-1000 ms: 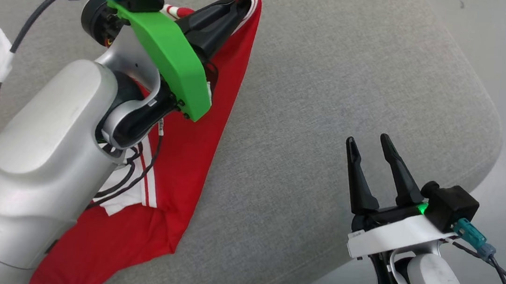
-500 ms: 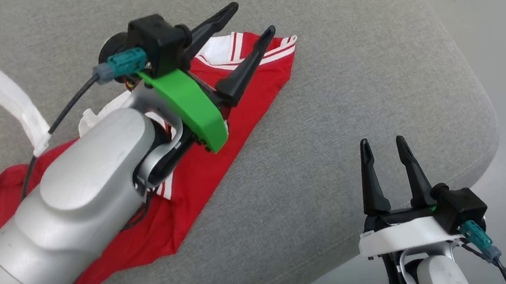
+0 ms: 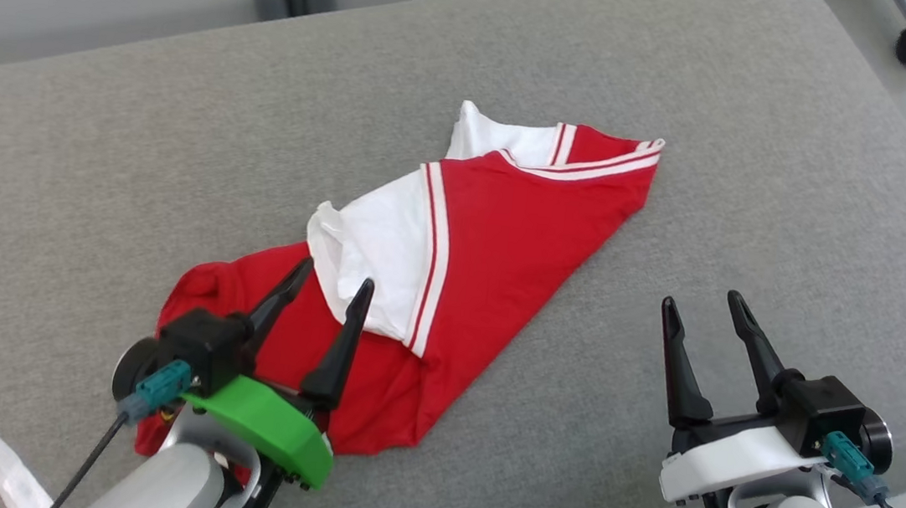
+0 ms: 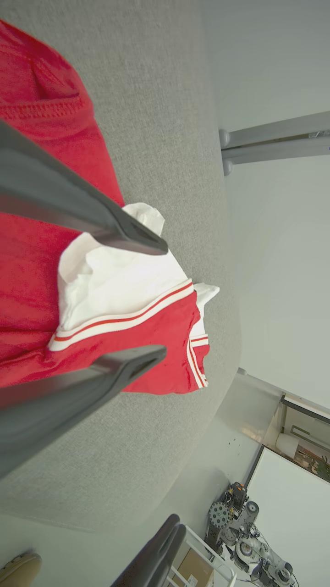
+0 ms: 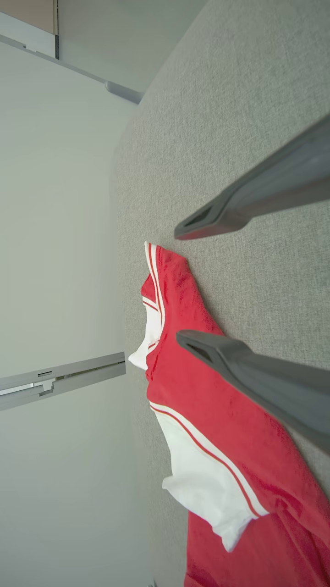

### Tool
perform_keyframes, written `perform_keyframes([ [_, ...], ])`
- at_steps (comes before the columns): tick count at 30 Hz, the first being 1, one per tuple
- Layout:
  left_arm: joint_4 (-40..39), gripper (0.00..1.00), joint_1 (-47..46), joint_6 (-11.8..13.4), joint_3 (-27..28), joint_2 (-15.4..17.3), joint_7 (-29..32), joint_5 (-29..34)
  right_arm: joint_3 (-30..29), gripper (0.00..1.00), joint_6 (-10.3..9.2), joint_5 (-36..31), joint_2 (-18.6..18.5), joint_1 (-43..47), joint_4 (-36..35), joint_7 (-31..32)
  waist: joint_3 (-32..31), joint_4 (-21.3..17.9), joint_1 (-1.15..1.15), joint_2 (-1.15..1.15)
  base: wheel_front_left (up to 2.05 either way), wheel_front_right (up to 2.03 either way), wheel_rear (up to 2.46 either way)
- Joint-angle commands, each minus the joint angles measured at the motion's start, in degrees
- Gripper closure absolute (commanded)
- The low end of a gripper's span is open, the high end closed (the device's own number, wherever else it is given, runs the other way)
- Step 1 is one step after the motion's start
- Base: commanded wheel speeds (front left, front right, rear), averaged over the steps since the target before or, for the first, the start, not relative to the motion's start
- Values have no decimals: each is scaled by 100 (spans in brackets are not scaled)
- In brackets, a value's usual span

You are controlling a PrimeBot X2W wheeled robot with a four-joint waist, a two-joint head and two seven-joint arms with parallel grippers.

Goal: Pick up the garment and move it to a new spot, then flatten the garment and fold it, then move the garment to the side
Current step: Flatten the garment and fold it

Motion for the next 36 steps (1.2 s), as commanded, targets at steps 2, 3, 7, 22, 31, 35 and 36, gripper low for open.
perform_keyframes([
  [2, 54, 0, 369, 97, 25, -21, -98, -60, -17, 0, -8, -64, -18, 96, 23, -1, -597, 750, 0, 0, 0, 0, 0],
  [3, 87, 0, 476, 117, 24, -35, -115, -86, -8, 0, -8, -74, -17, 117, 24, -1, -612, 805, 0, 0, 0, 0, 0],
  [7, 347, 0, 819, 143, -49, -143, -144, -197, 58, 0, -8, -125, -16, 148, 45, -1, -631, 967, 0, 0, 0, 0, 0],
  [22, 1778, 0, 866, -68, -167, -597, -32, -556, 104, 0, -8, -180, -15, 26, 30, -1, -360, 940, 0, 0, 0, 0, 0],
  [31, 1960, 98, 761, -271, -213, -647, -52, -580, 45, 0, -8, -173, -15, 26, 17, -1, -311, 913, 0, 0, 0, 0, 0],
  [35, 1876, 100, 651, -347, -232, -619, -19, -581, 77, 0, -8, -117, -15, -22, 26, -1, -292, 916, 0, 0, 0, 0, 0],
  [36, 1829, 100, 633, -360, -227, -603, -11, -582, 81, 0, -8, -110, -15, -31, 26, -1, -289, 914, 0, 0, 0, 0, 0],
])
